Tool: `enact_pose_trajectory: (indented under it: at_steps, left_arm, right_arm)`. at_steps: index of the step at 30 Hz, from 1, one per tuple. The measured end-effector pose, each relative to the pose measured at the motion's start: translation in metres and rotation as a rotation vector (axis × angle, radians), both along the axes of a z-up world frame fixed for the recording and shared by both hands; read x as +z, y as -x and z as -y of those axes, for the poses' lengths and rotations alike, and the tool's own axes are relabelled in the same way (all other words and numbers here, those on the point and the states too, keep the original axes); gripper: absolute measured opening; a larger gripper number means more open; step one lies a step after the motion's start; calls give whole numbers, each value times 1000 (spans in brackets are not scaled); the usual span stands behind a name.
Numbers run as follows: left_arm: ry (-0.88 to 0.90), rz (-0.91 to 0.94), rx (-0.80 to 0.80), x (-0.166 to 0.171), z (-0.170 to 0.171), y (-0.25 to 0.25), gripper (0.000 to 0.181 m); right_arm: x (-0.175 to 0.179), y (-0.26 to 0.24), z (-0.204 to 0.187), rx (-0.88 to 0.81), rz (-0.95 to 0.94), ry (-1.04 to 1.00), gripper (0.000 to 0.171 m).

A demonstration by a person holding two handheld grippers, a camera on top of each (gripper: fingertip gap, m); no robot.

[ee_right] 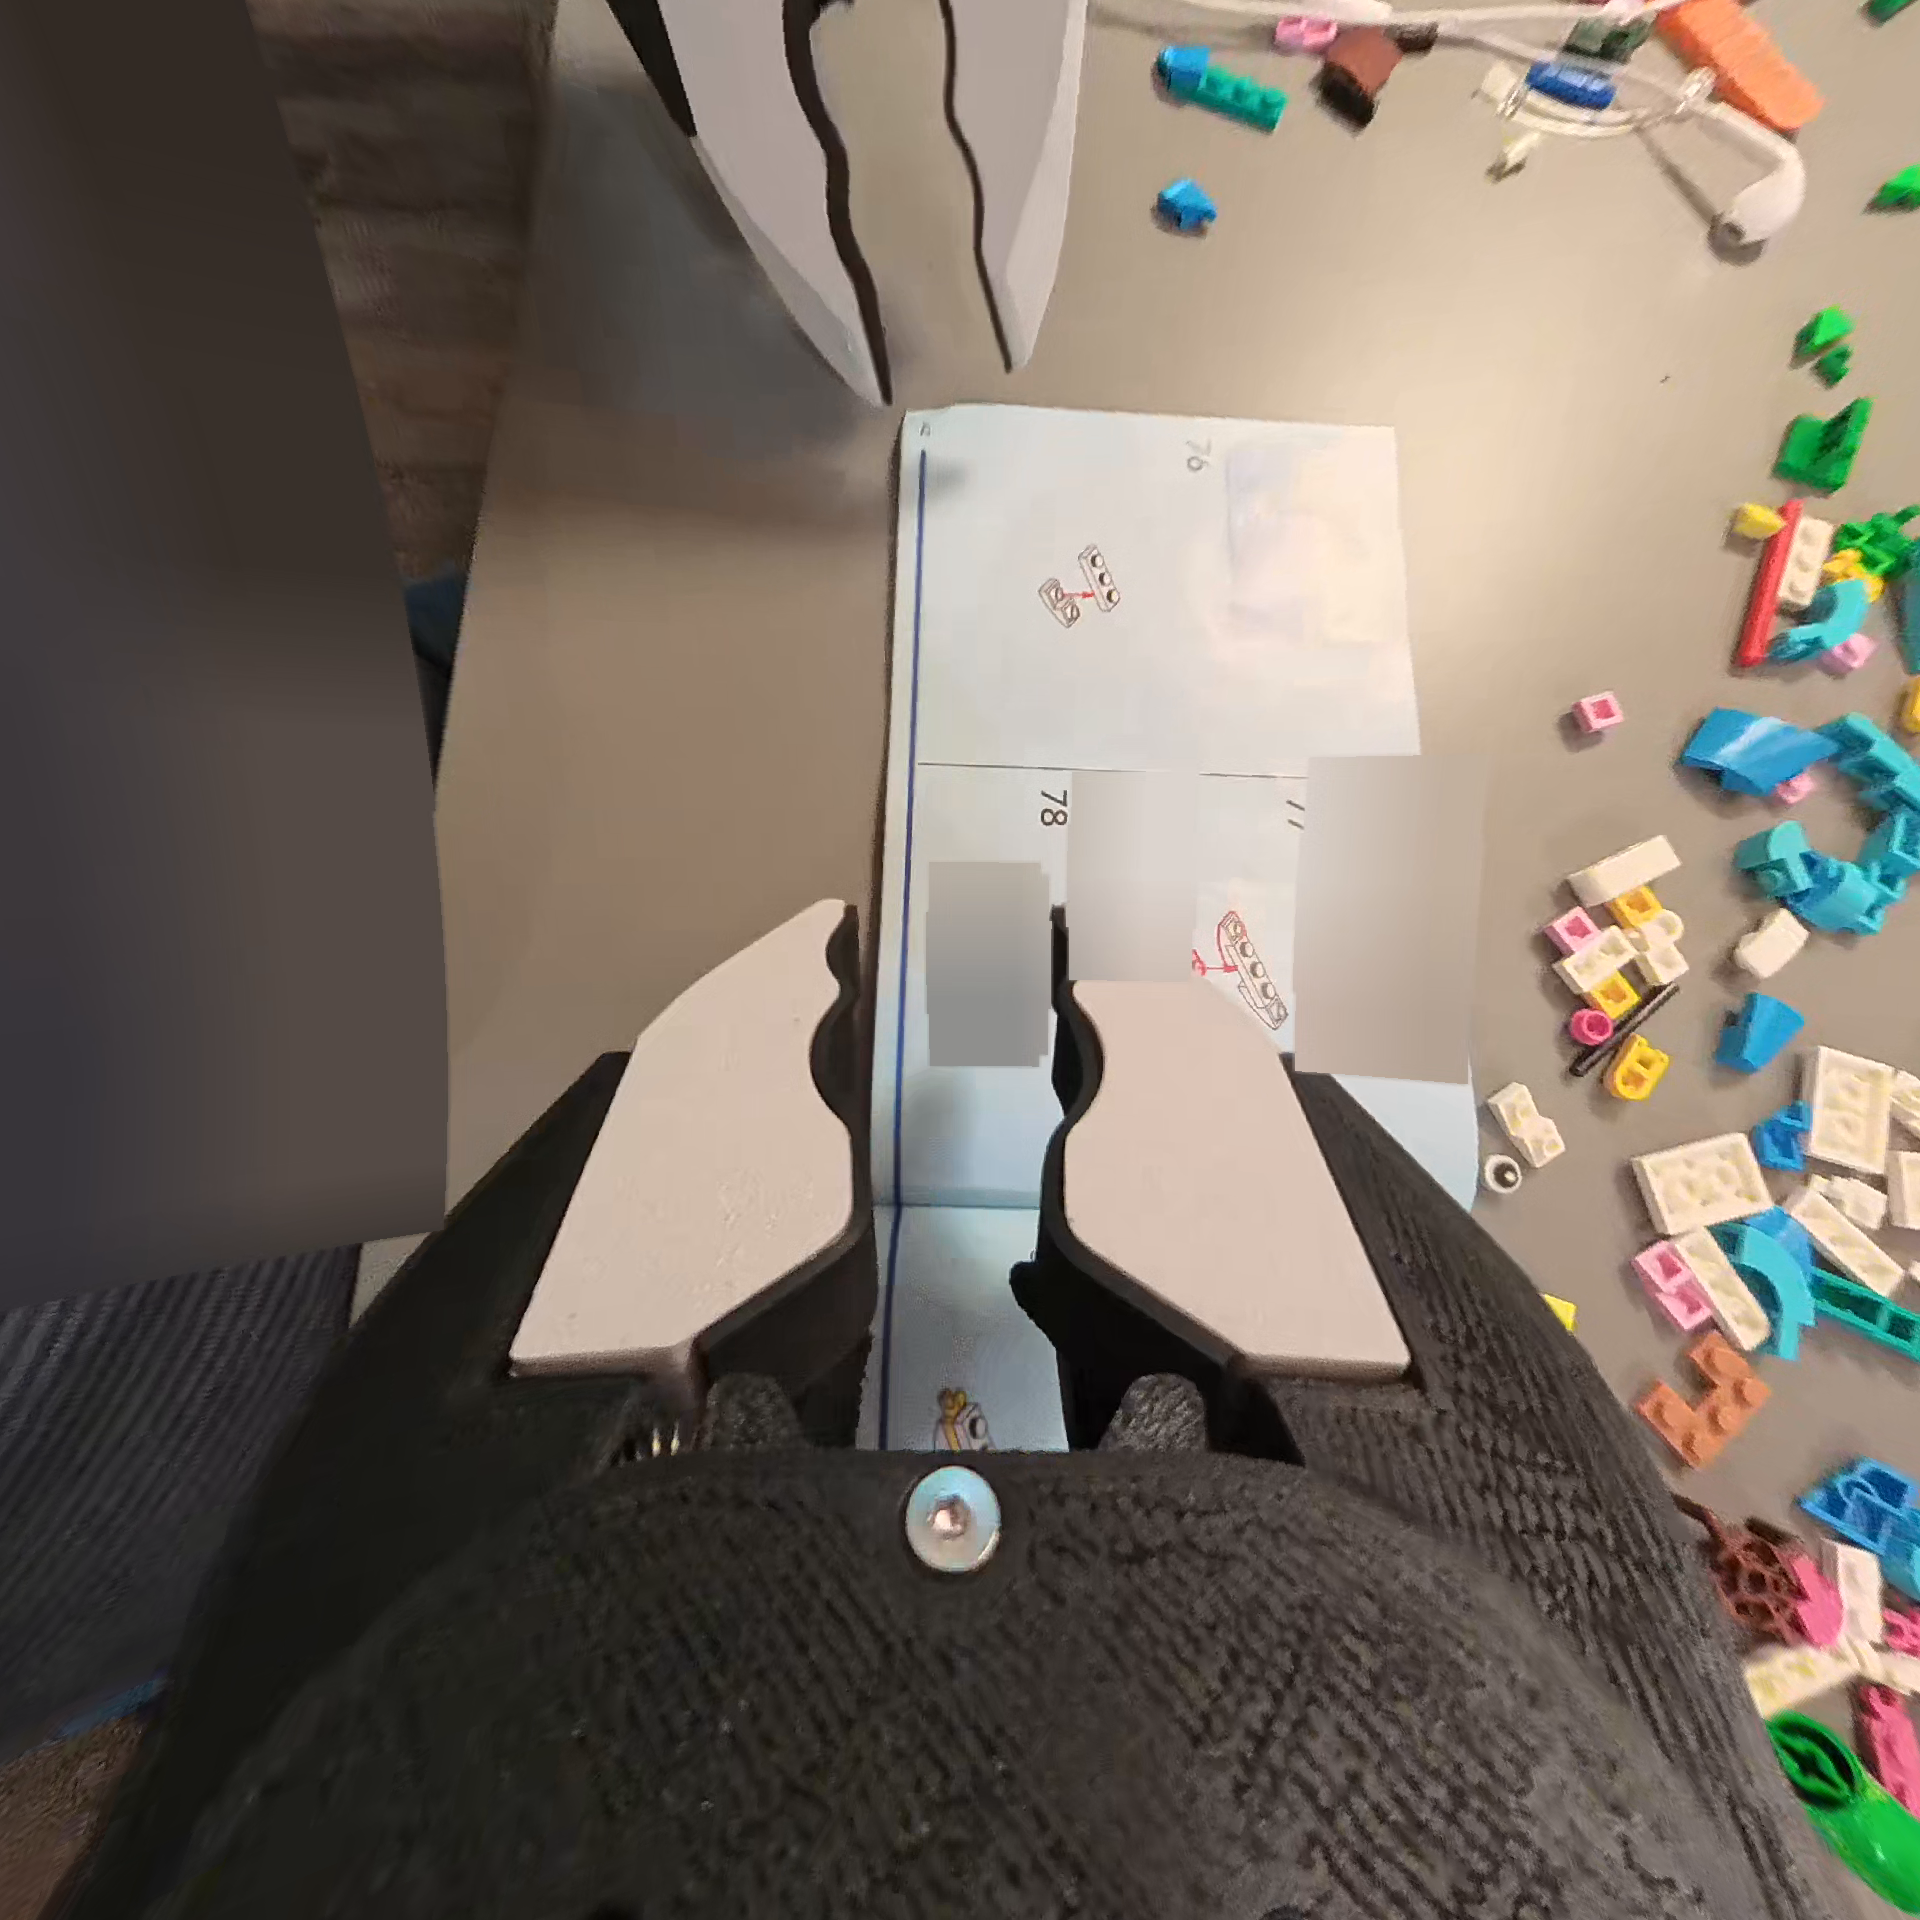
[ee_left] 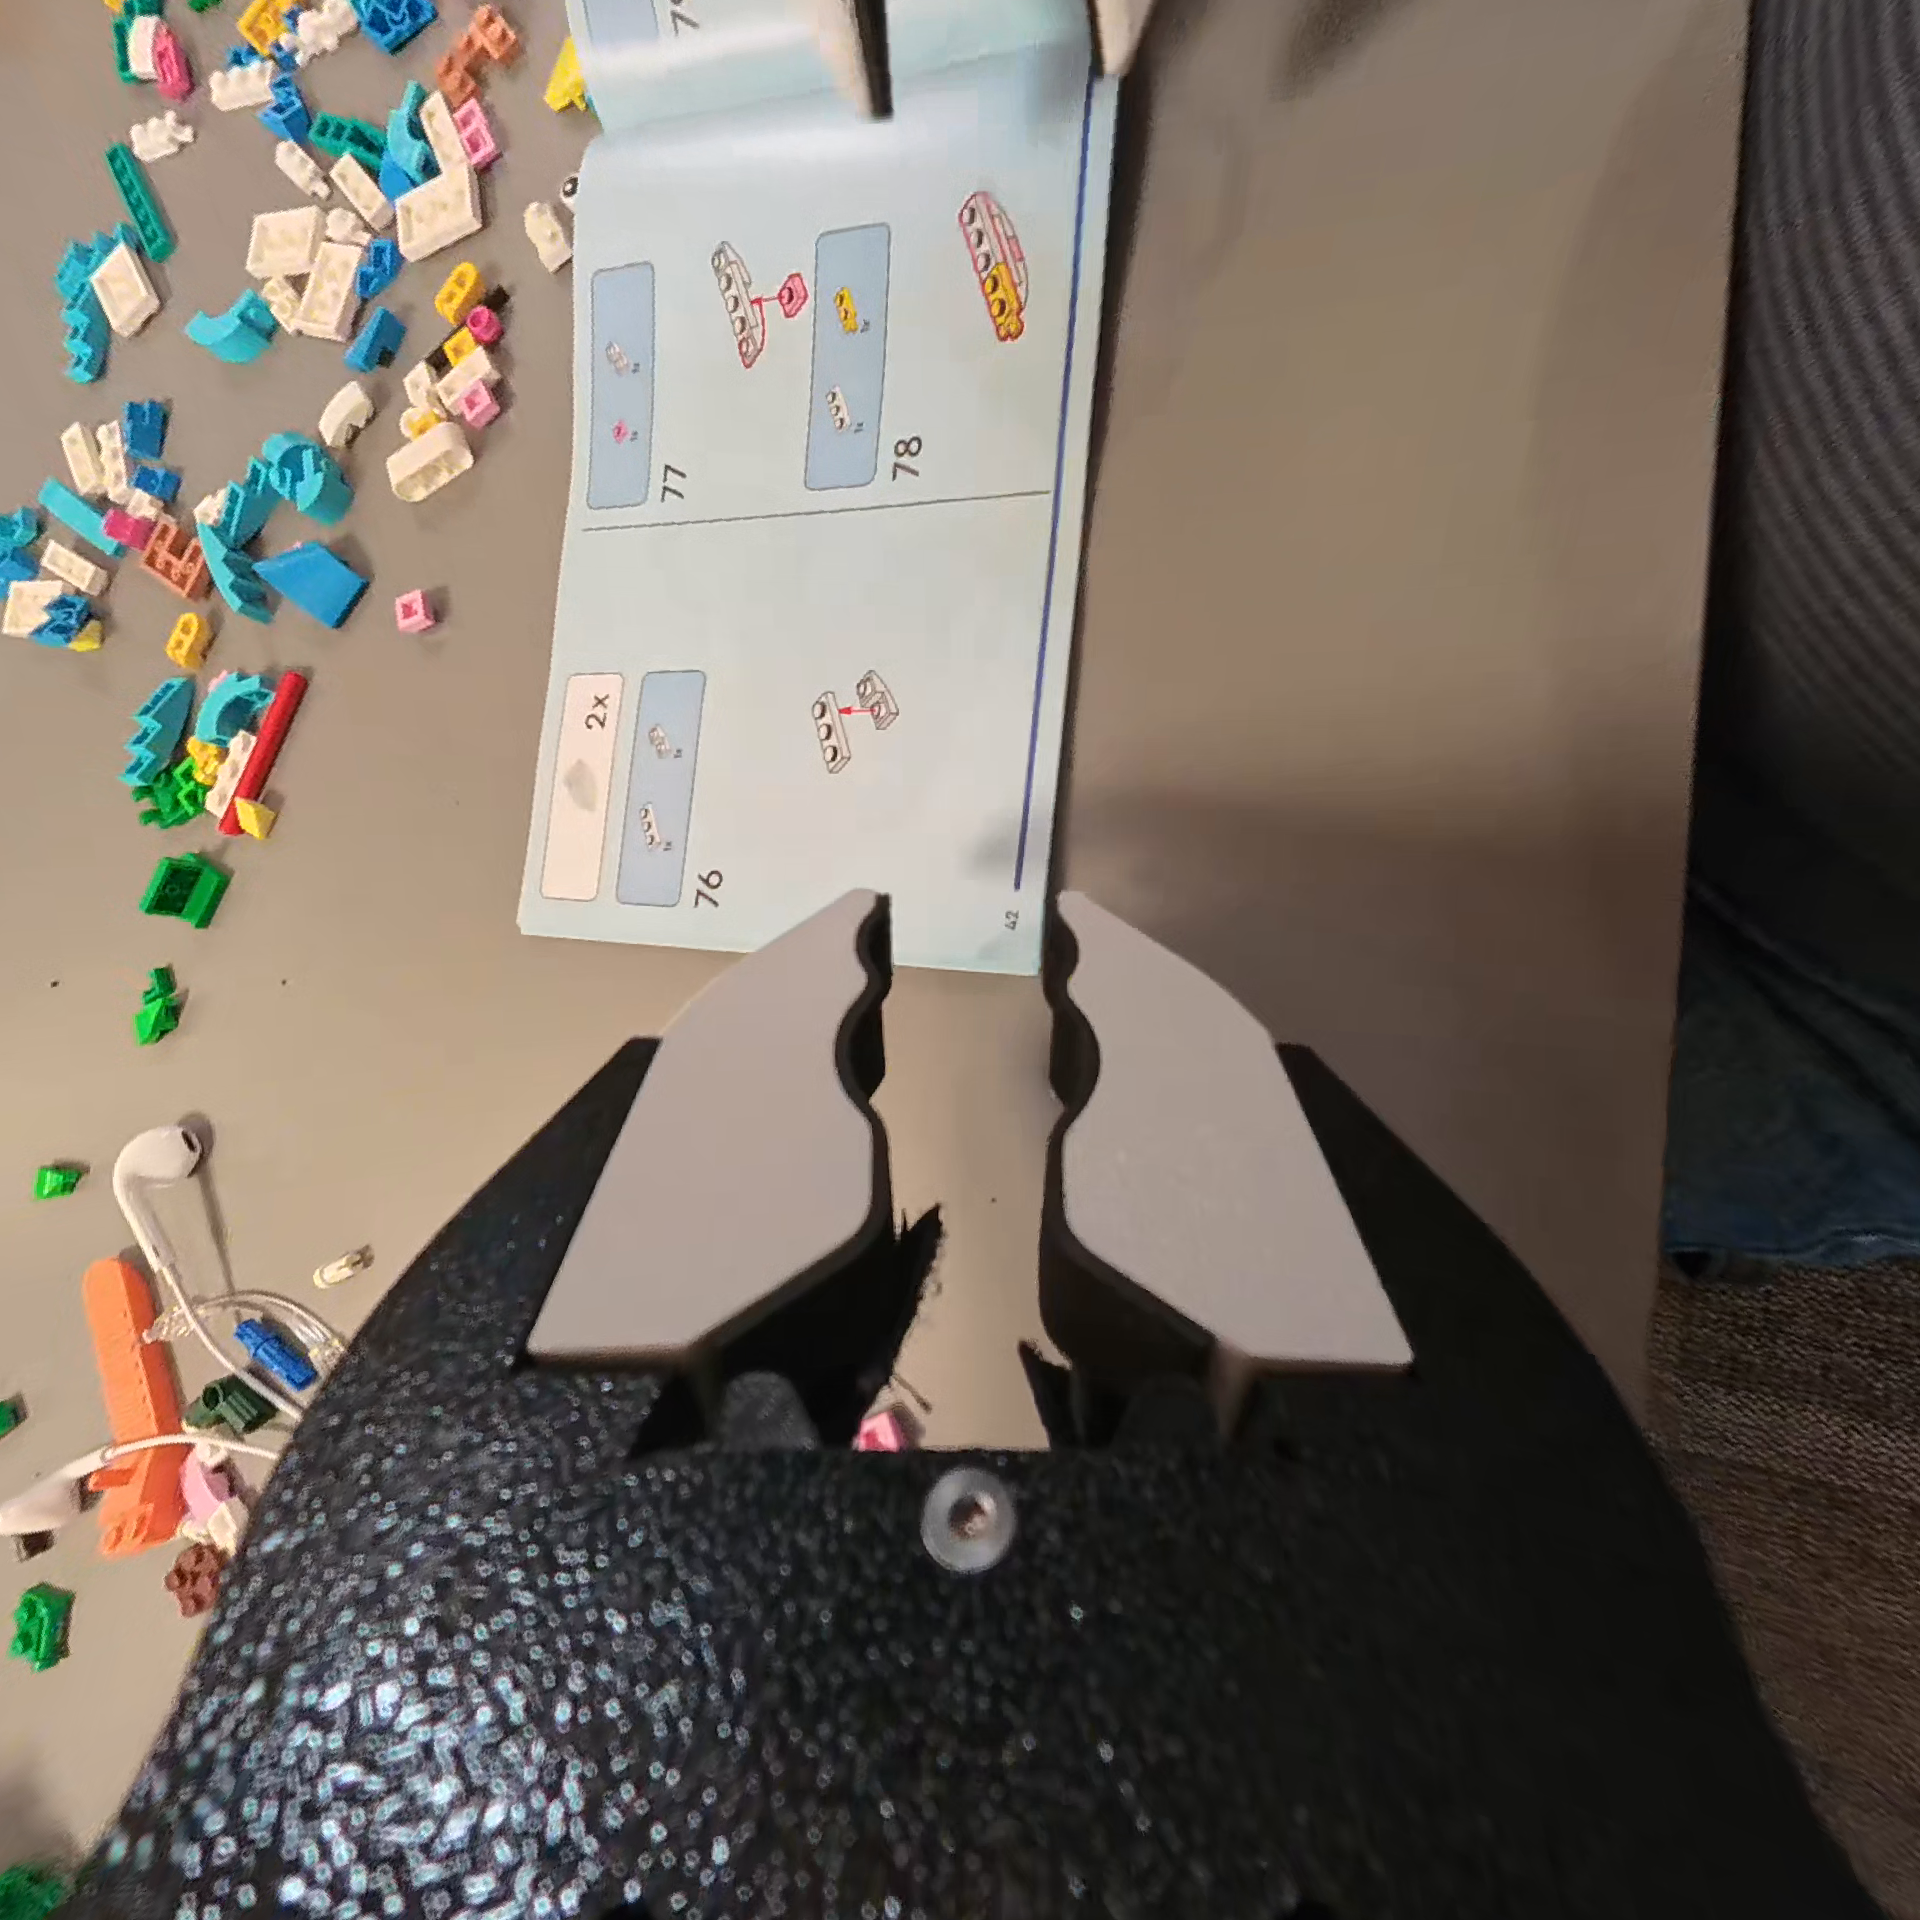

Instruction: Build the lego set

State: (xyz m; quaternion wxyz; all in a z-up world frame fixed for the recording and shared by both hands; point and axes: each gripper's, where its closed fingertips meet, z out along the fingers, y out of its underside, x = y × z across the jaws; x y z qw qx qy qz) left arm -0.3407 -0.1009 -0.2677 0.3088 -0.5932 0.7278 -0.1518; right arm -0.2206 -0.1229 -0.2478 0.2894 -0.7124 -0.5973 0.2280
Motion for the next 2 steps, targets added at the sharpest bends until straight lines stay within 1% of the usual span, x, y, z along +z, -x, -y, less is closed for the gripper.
enact_pose_trajectory:
  at_steps: [2]
  left_arm:
    - [-4,-9,-9,-2,-1,0,27]
  right_arm:
    - [-7,-1,-2,2,34,20,33]
